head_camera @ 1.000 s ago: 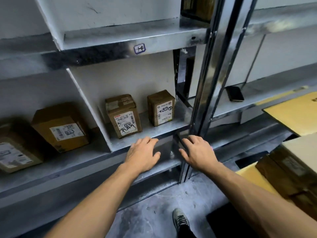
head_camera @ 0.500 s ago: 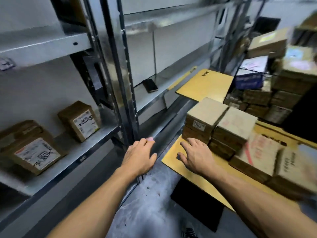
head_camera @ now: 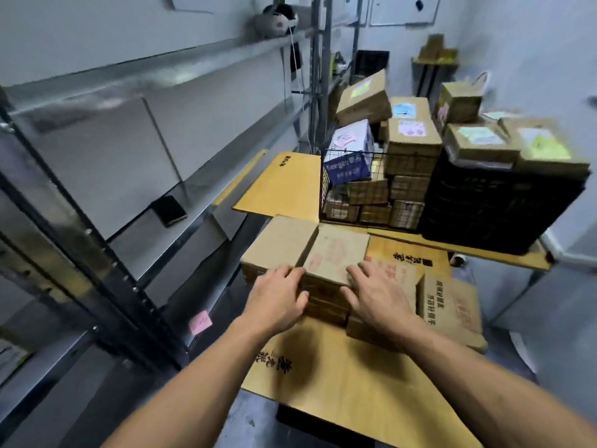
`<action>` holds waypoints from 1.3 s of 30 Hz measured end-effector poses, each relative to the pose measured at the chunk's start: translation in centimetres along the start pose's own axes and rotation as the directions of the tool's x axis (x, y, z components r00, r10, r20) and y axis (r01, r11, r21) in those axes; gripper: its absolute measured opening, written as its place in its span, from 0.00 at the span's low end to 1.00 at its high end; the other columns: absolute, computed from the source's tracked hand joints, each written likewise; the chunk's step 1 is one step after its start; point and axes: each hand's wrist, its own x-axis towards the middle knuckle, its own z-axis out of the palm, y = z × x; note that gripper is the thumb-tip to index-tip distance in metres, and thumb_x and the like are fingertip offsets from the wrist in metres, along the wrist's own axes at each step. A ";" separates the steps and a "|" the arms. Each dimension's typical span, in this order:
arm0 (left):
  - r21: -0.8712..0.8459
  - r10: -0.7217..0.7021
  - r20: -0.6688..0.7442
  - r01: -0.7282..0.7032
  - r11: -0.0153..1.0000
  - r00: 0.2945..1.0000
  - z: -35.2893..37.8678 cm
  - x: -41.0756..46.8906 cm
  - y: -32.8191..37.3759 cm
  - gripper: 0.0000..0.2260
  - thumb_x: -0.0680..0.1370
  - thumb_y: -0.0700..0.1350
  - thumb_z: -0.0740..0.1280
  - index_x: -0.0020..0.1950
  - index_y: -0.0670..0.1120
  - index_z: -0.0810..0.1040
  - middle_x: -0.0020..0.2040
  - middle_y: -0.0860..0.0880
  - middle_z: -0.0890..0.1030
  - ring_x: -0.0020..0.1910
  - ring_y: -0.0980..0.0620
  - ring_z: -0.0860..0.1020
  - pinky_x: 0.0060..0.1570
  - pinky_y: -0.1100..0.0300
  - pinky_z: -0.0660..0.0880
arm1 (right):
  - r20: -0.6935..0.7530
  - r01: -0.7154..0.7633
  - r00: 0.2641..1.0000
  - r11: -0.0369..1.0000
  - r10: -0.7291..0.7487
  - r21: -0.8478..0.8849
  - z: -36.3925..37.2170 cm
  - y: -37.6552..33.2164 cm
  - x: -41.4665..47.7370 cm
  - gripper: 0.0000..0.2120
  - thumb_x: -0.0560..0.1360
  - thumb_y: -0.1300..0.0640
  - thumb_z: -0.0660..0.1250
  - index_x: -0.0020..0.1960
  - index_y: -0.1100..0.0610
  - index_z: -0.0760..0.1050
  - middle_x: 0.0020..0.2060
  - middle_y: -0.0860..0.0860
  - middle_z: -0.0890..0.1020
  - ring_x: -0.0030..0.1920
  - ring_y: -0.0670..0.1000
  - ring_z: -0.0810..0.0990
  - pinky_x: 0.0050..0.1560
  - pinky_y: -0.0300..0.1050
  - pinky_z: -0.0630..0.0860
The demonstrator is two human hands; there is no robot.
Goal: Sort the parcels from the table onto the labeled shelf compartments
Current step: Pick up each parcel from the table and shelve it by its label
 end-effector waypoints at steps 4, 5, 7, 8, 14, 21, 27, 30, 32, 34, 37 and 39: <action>0.041 -0.018 0.020 0.018 0.999 1.000 0.8 3.7 1.8 0.22 0.80 0.57 0.58 0.73 0.54 0.65 0.69 0.51 0.71 0.67 0.49 0.68 0.69 0.51 0.63 | 0.027 0.013 1.000 0.999 -0.015 0.051 0.4 1.5 2.1 0.21 0.81 0.40 0.56 0.70 0.48 0.66 0.68 0.51 0.70 0.66 0.52 0.69 0.65 0.50 0.72; 0.060 -0.026 0.030 0.024 0.998 0.999 1.2 4.4 2.1 0.22 0.80 0.57 0.58 0.73 0.54 0.65 0.69 0.51 0.72 0.67 0.48 0.68 0.69 0.51 0.63 | 0.032 0.021 0.999 0.998 -0.023 0.061 0.5 1.7 2.3 0.20 0.81 0.40 0.55 0.70 0.47 0.66 0.68 0.52 0.69 0.66 0.52 0.69 0.64 0.50 0.72; 0.104 -0.045 0.031 0.042 0.994 0.998 1.9 5.5 2.5 0.21 0.80 0.57 0.57 0.72 0.54 0.65 0.68 0.50 0.72 0.66 0.47 0.68 0.68 0.50 0.64 | 0.048 0.035 0.998 0.995 -0.039 0.096 0.8 2.2 2.8 0.20 0.82 0.39 0.55 0.69 0.47 0.66 0.69 0.52 0.67 0.68 0.53 0.68 0.65 0.50 0.71; 0.125 -0.057 0.019 0.054 0.991 0.998 2.2 5.9 2.7 0.21 0.80 0.57 0.57 0.72 0.54 0.65 0.68 0.50 0.72 0.66 0.47 0.68 0.67 0.50 0.64 | 0.051 0.044 0.997 0.992 -0.051 0.119 1.0 2.6 3.0 0.20 0.82 0.39 0.55 0.69 0.47 0.66 0.70 0.52 0.66 0.69 0.53 0.67 0.66 0.50 0.71; 0.145 -0.126 -0.030 0.129 0.981 0.992 3.6 5.9 3.4 0.24 0.79 0.60 0.55 0.74 0.57 0.62 0.69 0.51 0.72 0.70 0.47 0.64 0.71 0.50 0.57 | 0.008 0.039 0.999 0.941 -0.045 0.335 3.1 4.6 2.9 0.21 0.80 0.40 0.59 0.71 0.46 0.69 0.73 0.52 0.63 0.73 0.54 0.63 0.67 0.56 0.73; -0.025 -0.074 -0.092 0.072 0.997 0.993 4.6 5.1 4.2 0.22 0.79 0.58 0.59 0.71 0.54 0.70 0.66 0.52 0.74 0.68 0.50 0.65 0.72 0.53 0.60 | 0.064 -0.214 0.969 0.689 0.237 0.692 4.9 4.5 2.7 0.20 0.80 0.47 0.66 0.70 0.51 0.72 0.70 0.54 0.69 0.70 0.56 0.69 0.70 0.53 0.68; -0.568 -0.157 -0.138 0.052 0.822 0.978 5.1 4.6 6.1 0.17 0.77 0.52 0.65 0.65 0.51 0.77 0.60 0.54 0.73 0.59 0.66 0.71 0.58 0.70 0.69 | 0.055 -0.260 0.920 0.498 0.388 0.827 4.3 5.9 2.4 0.14 0.78 0.51 0.69 0.62 0.53 0.75 0.61 0.52 0.76 0.60 0.50 0.74 0.58 0.42 0.69; -0.743 -0.237 -0.195 0.014 0.669 0.952 4.5 4.8 7.2 0.14 0.79 0.44 0.68 0.64 0.48 0.77 0.58 0.51 0.76 0.56 0.69 0.74 0.52 0.76 0.70 | 0.043 -0.240 0.905 0.424 0.424 0.873 3.9 7.0 2.2 0.14 0.78 0.51 0.70 0.62 0.48 0.73 0.62 0.49 0.76 0.61 0.50 0.75 0.60 0.44 0.71; -0.788 -0.291 -0.198 0.024 0.615 0.936 4.3 5.1 7.4 0.14 0.79 0.40 0.67 0.65 0.50 0.77 0.59 0.51 0.76 0.55 0.69 0.75 0.51 0.76 0.70 | 0.061 -0.228 0.900 0.347 0.431 0.910 3.9 7.6 2.0 0.16 0.79 0.51 0.69 0.65 0.44 0.71 0.63 0.46 0.76 0.63 0.51 0.76 0.65 0.52 0.74; -0.793 -0.329 -0.166 0.073 0.605 0.930 4.5 5.5 7.3 0.15 0.80 0.44 0.67 0.65 0.55 0.75 0.61 0.54 0.75 0.56 0.70 0.75 0.50 0.79 0.69 | 0.062 -0.183 0.912 0.267 0.406 0.946 3.8 7.9 1.4 0.17 0.78 0.49 0.69 0.64 0.38 0.71 0.64 0.44 0.76 0.65 0.50 0.76 0.67 0.57 0.74; -0.825 -0.312 -0.026 0.156 0.544 0.950 4.9 5.9 7.4 0.17 0.80 0.55 0.65 0.68 0.61 0.70 0.65 0.58 0.72 0.60 0.68 0.72 0.52 0.78 0.68 | 0.029 -0.116 0.928 0.215 0.373 0.970 3.9 8.2 0.7 0.18 0.75 0.44 0.67 0.64 0.33 0.72 0.65 0.45 0.77 0.66 0.49 0.77 0.67 0.58 0.75; -0.873 -0.265 0.034 0.158 0.461 0.964 5.2 5.8 7.7 0.21 0.78 0.60 0.63 0.71 0.62 0.68 0.68 0.58 0.72 0.66 0.62 0.71 0.62 0.66 0.70 | 0.021 -0.103 0.940 0.225 0.341 0.969 3.6 8.3 0.5 0.18 0.76 0.43 0.65 0.65 0.35 0.73 0.67 0.46 0.76 0.67 0.50 0.77 0.67 0.58 0.75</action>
